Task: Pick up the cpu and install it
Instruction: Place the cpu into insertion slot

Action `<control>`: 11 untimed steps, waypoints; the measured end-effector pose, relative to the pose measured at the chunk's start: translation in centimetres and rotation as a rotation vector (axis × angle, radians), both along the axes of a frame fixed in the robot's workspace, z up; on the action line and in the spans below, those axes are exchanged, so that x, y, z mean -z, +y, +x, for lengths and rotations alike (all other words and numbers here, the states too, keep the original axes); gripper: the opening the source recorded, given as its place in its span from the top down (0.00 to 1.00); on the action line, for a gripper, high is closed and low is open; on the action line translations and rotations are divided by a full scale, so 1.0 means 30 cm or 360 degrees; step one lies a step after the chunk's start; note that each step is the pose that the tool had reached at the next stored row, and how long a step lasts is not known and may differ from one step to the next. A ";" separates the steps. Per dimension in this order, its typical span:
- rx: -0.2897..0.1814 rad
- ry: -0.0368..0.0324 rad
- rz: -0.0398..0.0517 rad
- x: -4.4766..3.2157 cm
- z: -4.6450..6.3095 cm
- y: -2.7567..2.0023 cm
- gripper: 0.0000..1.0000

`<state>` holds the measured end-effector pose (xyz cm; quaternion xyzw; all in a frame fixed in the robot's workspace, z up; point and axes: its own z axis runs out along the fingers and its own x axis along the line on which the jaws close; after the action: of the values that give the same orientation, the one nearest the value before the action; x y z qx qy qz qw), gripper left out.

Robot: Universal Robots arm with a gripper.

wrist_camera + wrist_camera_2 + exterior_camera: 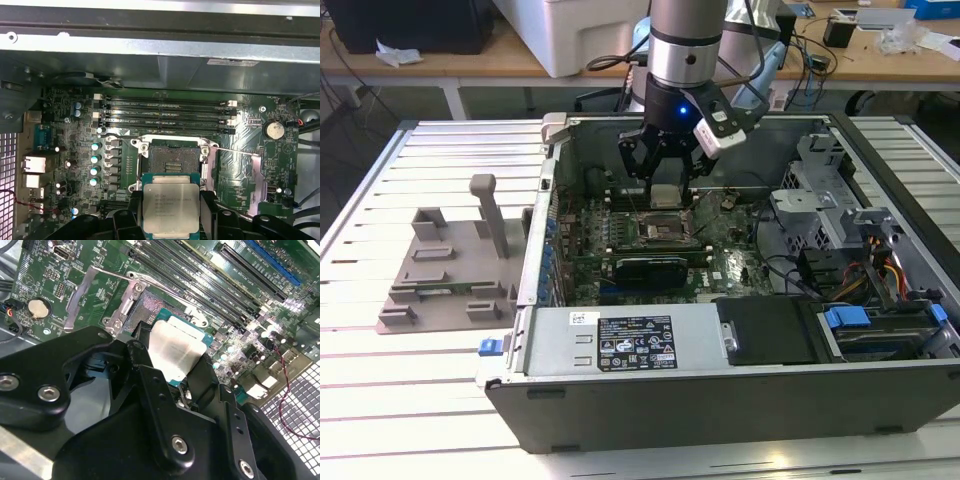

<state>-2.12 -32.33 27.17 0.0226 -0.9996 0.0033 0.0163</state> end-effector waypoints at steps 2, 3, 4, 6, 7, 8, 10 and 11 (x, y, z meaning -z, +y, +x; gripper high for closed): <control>0.0001 0.0000 0.0000 0.000 0.000 0.000 0.46; 0.0010 0.0000 0.0000 0.000 0.000 0.000 0.46; 0.0020 0.0000 -0.0001 0.000 0.000 0.000 0.46; 0.0075 0.0000 -0.0005 0.000 0.000 0.000 0.46; 0.0092 0.0000 -0.0005 0.000 0.000 0.000 0.46; 0.0120 0.0000 -0.0007 0.000 0.000 0.000 0.46; 0.0175 0.0000 -0.0008 0.000 0.000 0.000 0.46; 0.0195 0.0000 -0.0009 0.000 0.000 0.000 0.46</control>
<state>-2.12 -32.32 27.17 -0.0386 -0.9991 0.0049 0.0166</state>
